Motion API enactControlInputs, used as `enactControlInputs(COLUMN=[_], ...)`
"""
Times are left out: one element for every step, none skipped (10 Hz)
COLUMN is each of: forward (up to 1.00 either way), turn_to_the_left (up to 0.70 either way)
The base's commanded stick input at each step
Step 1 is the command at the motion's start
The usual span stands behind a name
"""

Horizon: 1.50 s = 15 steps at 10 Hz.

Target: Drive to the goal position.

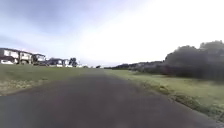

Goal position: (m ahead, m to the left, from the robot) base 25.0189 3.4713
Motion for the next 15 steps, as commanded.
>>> enactControlInputs(forward=[1.00, 1.00, 1.00, 1.00, 1.00, 1.00, 1.00, 1.00, 1.00, 1.00, 1.00, 1.00, 1.00, 1.00, 1.00], turn_to_the_left=[0.08, 0.11, 0.15, 0.18, 0.21, 0.24, 0.25, 0.17, 0.08, 0.00, 0.00, 0.00, 0.00, 0.00, 0.00])
